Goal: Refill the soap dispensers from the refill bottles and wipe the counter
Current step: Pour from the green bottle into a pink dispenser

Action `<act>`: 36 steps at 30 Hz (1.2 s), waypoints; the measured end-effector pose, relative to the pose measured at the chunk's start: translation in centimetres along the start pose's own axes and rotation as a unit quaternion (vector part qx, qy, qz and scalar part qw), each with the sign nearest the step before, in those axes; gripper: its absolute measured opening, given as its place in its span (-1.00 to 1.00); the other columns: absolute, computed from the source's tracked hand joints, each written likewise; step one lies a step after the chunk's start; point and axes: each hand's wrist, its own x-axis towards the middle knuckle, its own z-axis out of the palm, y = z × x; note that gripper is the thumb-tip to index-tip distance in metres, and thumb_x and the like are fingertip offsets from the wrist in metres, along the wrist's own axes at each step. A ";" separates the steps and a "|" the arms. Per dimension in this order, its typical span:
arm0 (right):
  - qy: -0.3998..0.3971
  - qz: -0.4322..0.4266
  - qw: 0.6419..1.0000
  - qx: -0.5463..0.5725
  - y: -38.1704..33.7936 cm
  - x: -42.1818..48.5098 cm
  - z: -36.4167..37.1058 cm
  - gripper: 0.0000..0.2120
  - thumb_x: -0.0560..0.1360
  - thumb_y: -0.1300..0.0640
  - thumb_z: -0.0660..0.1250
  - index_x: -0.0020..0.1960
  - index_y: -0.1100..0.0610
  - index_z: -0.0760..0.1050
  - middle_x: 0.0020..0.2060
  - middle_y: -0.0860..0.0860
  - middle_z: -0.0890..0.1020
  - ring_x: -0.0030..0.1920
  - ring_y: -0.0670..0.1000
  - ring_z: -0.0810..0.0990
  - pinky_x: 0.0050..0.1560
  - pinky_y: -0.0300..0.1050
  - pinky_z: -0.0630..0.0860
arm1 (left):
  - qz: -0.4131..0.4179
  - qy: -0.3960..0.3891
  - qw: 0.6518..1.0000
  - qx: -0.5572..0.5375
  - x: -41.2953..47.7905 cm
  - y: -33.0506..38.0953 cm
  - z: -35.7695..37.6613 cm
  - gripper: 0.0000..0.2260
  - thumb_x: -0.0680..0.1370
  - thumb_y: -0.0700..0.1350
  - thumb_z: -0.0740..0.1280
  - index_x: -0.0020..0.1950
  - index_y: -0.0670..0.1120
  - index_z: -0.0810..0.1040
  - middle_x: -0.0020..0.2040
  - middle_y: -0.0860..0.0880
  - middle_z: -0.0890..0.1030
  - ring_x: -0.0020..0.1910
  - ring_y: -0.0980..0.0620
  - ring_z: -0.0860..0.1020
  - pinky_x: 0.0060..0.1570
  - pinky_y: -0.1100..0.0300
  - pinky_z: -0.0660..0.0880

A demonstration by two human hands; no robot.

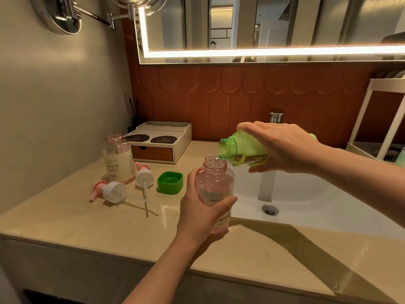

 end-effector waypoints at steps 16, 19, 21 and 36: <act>0.011 -0.014 1.000 -0.004 0.2 0.2 0.2 -0.15 0.31 -0.12 0.48 0.46 0.06 0.16 0.21 0.06 0.52 0.11 0.08 0.55 -0.14 -0.13 0.52 | -0.004 0.002 1.000 0.000 0.0 -0.1 0.0 -0.34 0.29 -0.09 0.54 0.20 0.23 0.22 0.09 0.26 0.43 0.15 0.13 0.45 0.00 0.30 0.47; 0.009 -0.014 1.000 -0.008 0.2 0.2 0.1 -0.15 0.32 -0.13 0.47 0.47 0.05 0.14 0.24 0.05 0.50 0.14 0.07 0.53 -0.12 -0.16 0.49 | -0.005 0.002 1.000 0.004 0.1 -0.1 0.0 -0.33 0.29 -0.09 0.54 0.22 0.22 0.21 0.09 0.24 0.44 0.13 0.13 0.46 0.01 0.27 0.47; 0.010 -0.015 1.000 -0.011 0.2 0.3 0.0 -0.15 0.32 -0.13 0.47 0.47 0.05 0.14 0.23 0.05 0.50 0.14 0.07 0.53 -0.13 -0.17 0.49 | -0.005 0.000 1.000 0.001 0.0 0.0 0.0 -0.36 0.29 -0.08 0.54 0.17 0.25 0.23 0.07 0.29 0.43 0.07 0.19 0.46 -0.04 0.35 0.46; 0.014 -0.022 0.999 -0.020 0.3 0.3 0.1 -0.14 0.28 -0.14 0.49 0.45 0.08 0.19 0.18 0.06 0.54 0.06 0.08 0.57 -0.20 -0.12 0.51 | 0.003 0.003 1.000 0.009 0.0 -0.1 0.0 -0.31 0.28 -0.08 0.54 0.25 0.19 0.21 0.09 0.25 0.45 0.10 0.16 0.47 0.06 0.19 0.49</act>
